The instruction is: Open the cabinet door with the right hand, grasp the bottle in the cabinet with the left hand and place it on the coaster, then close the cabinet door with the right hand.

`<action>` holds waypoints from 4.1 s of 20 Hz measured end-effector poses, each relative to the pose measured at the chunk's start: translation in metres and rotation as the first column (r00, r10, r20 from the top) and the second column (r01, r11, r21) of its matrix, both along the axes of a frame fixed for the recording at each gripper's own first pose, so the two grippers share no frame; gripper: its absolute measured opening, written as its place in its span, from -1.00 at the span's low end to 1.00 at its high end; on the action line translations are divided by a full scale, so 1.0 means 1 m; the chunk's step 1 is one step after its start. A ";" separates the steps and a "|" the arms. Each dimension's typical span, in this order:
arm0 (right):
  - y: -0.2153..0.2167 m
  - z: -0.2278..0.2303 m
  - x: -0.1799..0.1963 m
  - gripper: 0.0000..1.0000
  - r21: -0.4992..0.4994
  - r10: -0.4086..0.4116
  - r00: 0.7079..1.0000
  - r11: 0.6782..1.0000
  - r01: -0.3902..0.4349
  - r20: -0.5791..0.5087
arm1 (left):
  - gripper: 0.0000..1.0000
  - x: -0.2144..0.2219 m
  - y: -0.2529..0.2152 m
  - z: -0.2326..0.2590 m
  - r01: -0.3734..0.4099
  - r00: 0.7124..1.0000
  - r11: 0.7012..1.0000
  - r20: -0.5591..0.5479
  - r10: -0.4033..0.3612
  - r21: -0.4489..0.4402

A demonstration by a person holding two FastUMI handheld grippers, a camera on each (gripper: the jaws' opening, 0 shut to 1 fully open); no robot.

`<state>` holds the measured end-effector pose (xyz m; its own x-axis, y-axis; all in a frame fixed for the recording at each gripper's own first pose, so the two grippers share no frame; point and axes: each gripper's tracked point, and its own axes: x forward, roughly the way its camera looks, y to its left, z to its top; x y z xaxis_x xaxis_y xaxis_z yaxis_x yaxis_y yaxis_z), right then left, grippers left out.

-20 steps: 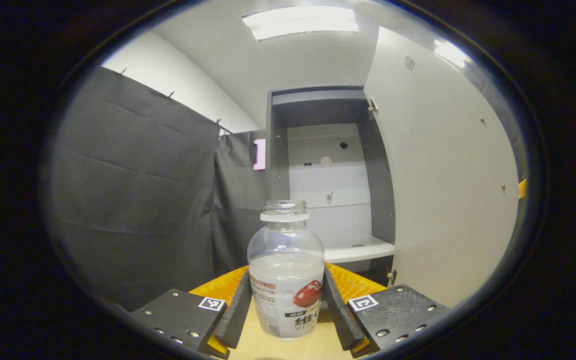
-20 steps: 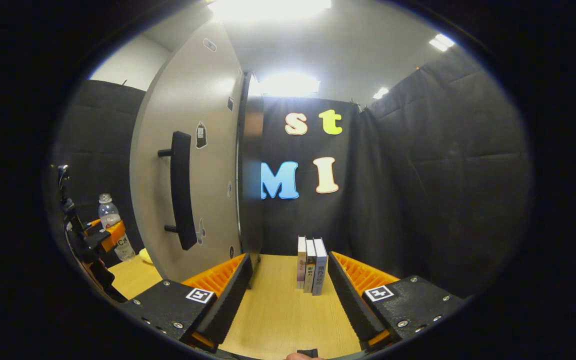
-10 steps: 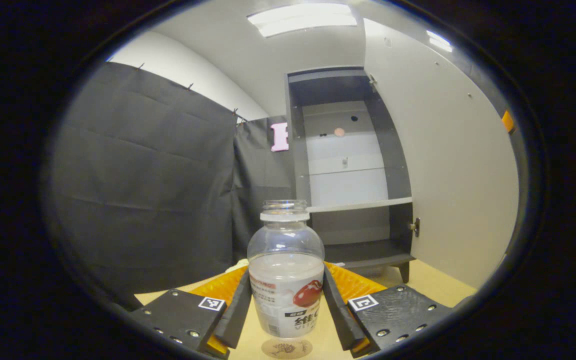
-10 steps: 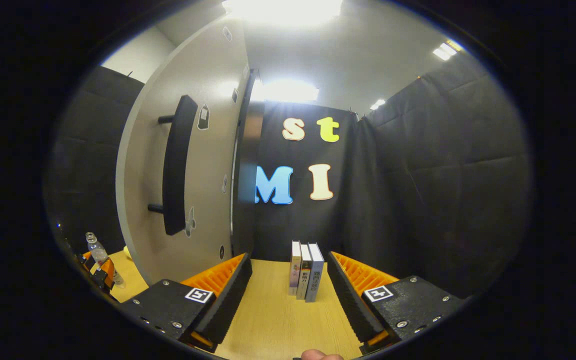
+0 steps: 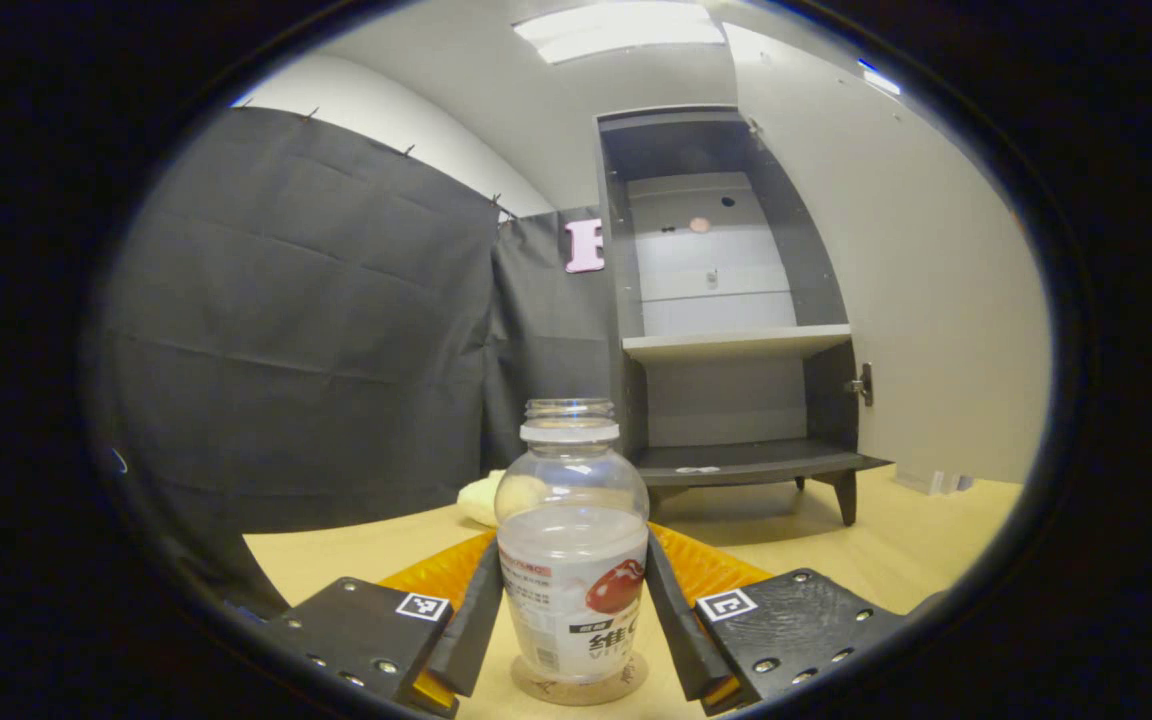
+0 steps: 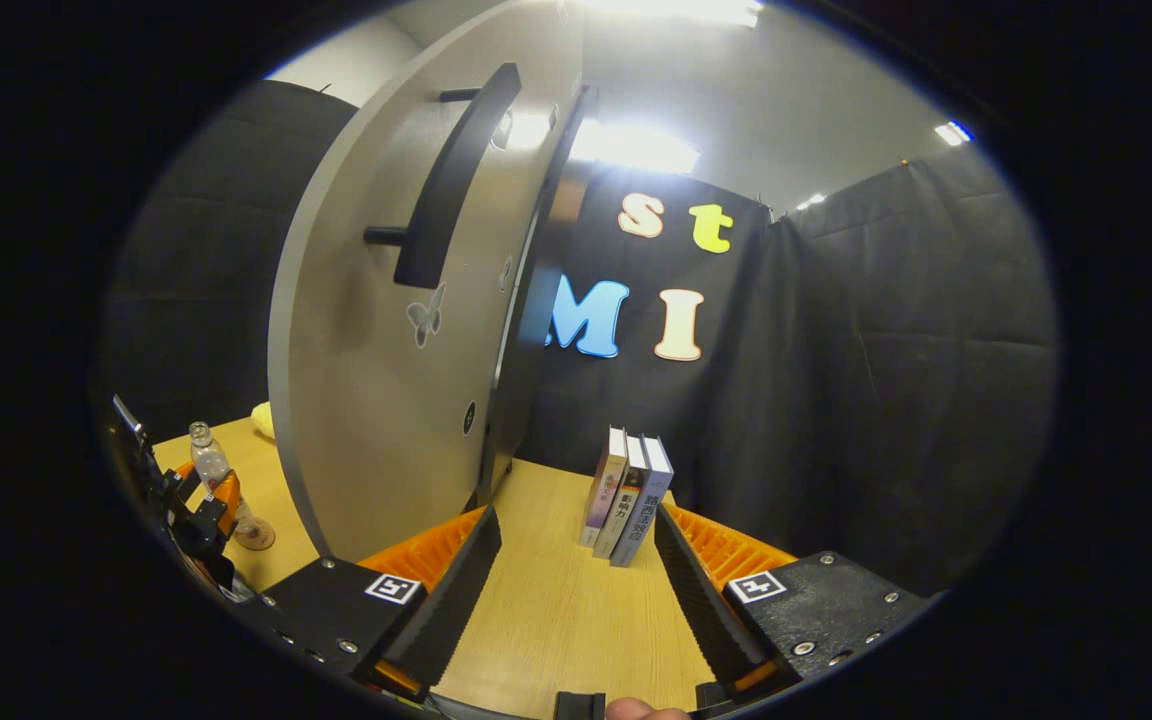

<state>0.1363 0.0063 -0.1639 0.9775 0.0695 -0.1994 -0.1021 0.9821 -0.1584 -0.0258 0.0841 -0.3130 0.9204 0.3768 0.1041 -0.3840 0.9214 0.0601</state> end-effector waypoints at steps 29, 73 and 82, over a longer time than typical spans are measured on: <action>-0.008 -0.011 -0.003 0.92 0.096 -0.037 0.997 0.994 0.043 -0.061 | 0.75 0.022 -0.021 0.070 0.070 0.995 0.998 -0.077 -0.070 -0.002; 0.027 0.144 0.015 0.80 0.315 -0.396 0.909 0.886 0.341 0.131 | 0.75 0.029 -0.018 0.275 0.412 0.899 0.904 -0.109 -0.424 -0.114; 0.083 0.140 0.015 0.77 0.404 -0.365 0.926 0.864 0.300 0.095 | 0.82 0.036 -0.012 0.275 0.446 0.883 0.895 -0.158 -0.442 -0.015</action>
<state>0.1518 0.0889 -0.0244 0.9718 -0.2282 -0.0603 0.2360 0.9409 0.2429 0.0104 0.0722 -0.0383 0.9959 -0.0760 -0.0481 0.0807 0.9911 0.1060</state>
